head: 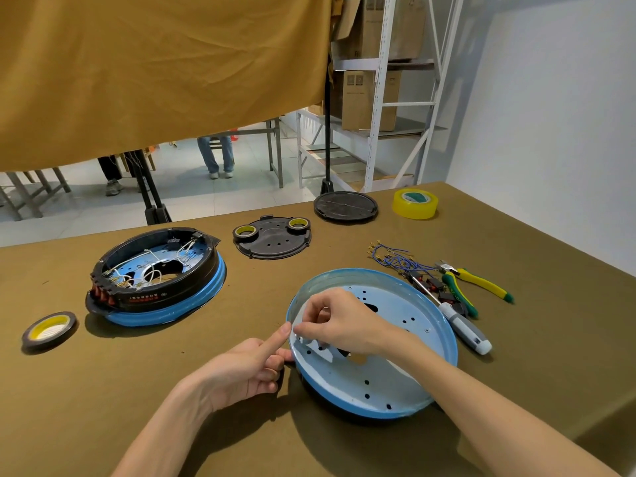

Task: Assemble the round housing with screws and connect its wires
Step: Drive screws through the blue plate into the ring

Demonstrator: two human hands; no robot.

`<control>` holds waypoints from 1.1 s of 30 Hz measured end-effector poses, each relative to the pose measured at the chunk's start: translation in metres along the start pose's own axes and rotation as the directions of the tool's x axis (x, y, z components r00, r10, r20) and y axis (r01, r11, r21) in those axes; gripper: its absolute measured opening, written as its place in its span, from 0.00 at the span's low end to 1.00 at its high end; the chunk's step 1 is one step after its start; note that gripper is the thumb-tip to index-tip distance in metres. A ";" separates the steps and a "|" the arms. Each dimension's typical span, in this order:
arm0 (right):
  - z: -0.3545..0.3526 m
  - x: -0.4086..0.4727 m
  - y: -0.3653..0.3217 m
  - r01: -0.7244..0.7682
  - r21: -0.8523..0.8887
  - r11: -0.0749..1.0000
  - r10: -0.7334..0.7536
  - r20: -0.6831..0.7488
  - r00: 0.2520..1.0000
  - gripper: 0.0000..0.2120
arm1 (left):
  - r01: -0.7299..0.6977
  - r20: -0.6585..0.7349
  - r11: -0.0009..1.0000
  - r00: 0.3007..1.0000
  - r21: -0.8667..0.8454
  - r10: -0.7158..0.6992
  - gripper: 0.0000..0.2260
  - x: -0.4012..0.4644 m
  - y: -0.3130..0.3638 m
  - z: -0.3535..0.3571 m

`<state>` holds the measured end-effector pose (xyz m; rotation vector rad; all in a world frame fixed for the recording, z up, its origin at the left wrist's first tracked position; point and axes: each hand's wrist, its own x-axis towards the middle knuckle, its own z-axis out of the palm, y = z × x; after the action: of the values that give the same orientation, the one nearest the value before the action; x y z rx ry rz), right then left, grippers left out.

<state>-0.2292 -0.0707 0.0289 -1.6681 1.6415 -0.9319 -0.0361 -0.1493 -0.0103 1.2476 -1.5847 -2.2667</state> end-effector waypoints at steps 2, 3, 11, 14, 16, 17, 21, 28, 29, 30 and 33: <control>-0.002 0.000 0.000 0.002 0.024 1.000 -0.003 0.024 1.000 0.04 | -0.002 0.001 1.000 1.000 0.000 0.002 0.30 0.001 0.000 -0.001; -0.002 -0.001 0.001 0.012 0.016 1.000 -0.012 0.043 0.999 0.04 | -0.001 0.003 1.000 1.000 0.001 0.001 0.30 0.001 0.000 -0.001; 0.002 0.000 0.003 0.041 -0.038 0.998 -0.041 0.024 0.999 0.03 | -0.003 0.019 1.000 1.000 -0.015 0.004 0.28 0.002 -0.002 -0.002; 0.002 0.000 0.004 0.040 -0.083 0.996 -0.041 -0.008 0.999 0.03 | -0.004 0.019 1.000 1.000 -0.009 0.004 0.27 0.001 -0.001 -0.001; 0.002 0.000 0.005 0.044 -0.080 0.996 -0.047 -0.034 0.998 0.04 | -0.005 0.017 1.000 1.000 -0.004 0.005 0.29 0.001 -0.001 -0.001; 0.003 0.001 0.005 0.039 -0.069 0.997 -0.042 -0.038 0.998 0.04 | -0.004 0.014 1.000 1.000 -0.001 0.004 0.29 0.001 -0.001 -0.001; 0.005 0.002 0.002 0.054 -0.087 0.995 -0.055 -0.018 0.998 0.07 | -0.003 0.015 1.000 1.000 0.008 0.003 0.28 0.000 -0.001 -0.001; -0.002 0.000 0.005 0.034 0.013 0.999 -0.035 0.053 0.998 0.02 | 0.003 -0.001 1.000 1.000 0.011 -0.003 0.32 -0.001 0.001 0.001; -0.002 0.001 0.004 0.034 0.013 0.999 -0.035 0.054 0.998 0.02 | 0.001 -0.002 1.000 1.000 0.010 -0.001 0.32 -0.001 0.001 0.001; -0.003 0.001 0.003 0.026 0.033 0.999 -0.028 0.065 0.997 0.03 | 0.000 -0.001 1.000 1.000 0.011 0.000 0.30 -0.002 0.001 0.002; -0.008 0.001 0.003 0.012 0.076 0.997 -0.019 0.094 0.995 0.04 | 0.005 0.013 1.000 1.000 0.010 -0.005 0.29 -0.004 0.001 0.004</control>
<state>-0.2376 -0.0717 0.0307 -1.6507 1.5148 -0.8972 -0.0366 -0.1451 -0.0071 1.2436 -1.6008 -2.2772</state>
